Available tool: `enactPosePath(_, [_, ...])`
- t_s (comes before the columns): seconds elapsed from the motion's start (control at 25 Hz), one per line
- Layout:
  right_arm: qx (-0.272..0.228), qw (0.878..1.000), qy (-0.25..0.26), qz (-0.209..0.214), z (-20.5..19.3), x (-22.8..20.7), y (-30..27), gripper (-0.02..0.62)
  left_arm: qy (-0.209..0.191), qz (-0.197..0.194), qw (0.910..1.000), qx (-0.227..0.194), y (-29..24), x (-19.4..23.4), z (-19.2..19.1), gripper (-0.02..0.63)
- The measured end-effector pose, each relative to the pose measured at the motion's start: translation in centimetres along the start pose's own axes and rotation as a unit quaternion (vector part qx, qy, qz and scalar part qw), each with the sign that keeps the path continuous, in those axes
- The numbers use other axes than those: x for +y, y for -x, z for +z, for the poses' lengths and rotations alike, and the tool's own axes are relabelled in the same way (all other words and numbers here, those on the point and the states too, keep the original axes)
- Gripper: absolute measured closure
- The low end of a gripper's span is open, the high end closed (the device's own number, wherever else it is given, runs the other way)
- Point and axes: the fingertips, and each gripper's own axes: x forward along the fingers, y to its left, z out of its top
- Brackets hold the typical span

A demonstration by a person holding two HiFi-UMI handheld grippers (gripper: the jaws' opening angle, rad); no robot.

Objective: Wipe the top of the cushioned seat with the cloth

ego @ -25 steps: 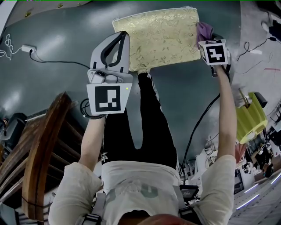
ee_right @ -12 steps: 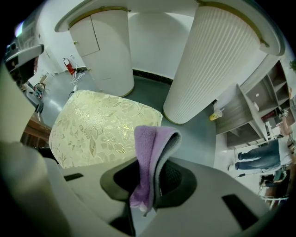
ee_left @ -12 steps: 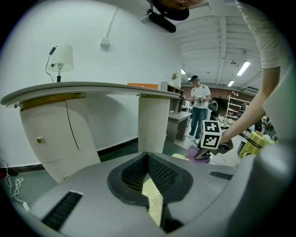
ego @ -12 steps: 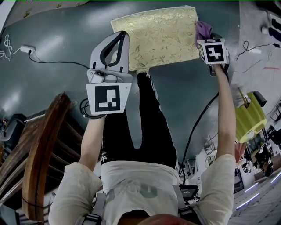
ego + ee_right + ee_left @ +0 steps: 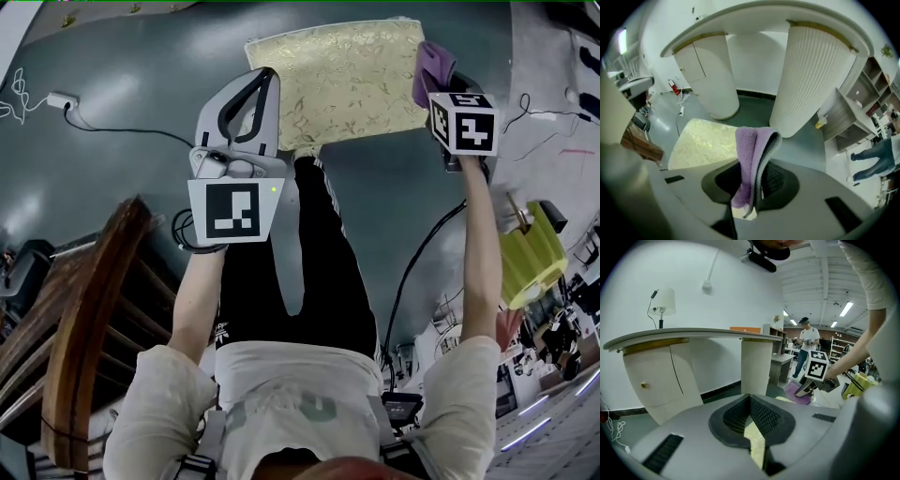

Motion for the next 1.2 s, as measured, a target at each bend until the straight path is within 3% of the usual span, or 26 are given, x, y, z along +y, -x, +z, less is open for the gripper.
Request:
enactPosePath(0.24, [-0.11, 0.991, 0.031, 0.067, 6.4, 8.1, 8.1, 0.503, 0.004, 0.013, 0.9999, -0.009, 1.0, 1.3, 0.8, 0.6])
enactPosePath(0.4, [-0.143, 0.98, 0.048, 0.129, 7.7, 14.4, 11.7, 0.503, 0.012, 0.023, 0.9996, -0.007, 1.5, 2.1, 0.2, 0.6])
enactPosePath(0.56, [-0.134, 0.973, 0.047, 0.183, 6.6, 19.7, 12.1, 0.503, 0.019, 0.036, 0.9991, -0.008, 2.4, 3.1, -0.4, 0.6])
enactPosePath(0.84, [-0.086, 0.959, 0.027, 0.268, 3.1, 29.9, 7.3, 0.503, 0.021, 0.046, 0.9987, 0.007, 3.2, 4.4, -2.4, 0.6])
enactPosePath(1.0, [-0.065, 0.959, 0.045, 0.273, 1.2, 33.3, 3.4, 0.503, 0.023, 0.046, 0.9986, 0.014, 3.3, 4.7, -3.3, 0.6])
enactPosePath(1.2, [-0.02, 0.965, 0.068, 0.253, -1.6, 34.6, -1.6, 0.503, 0.02, 0.051, 0.9984, 0.014, 3.2, 5.1, -3.8, 0.6])
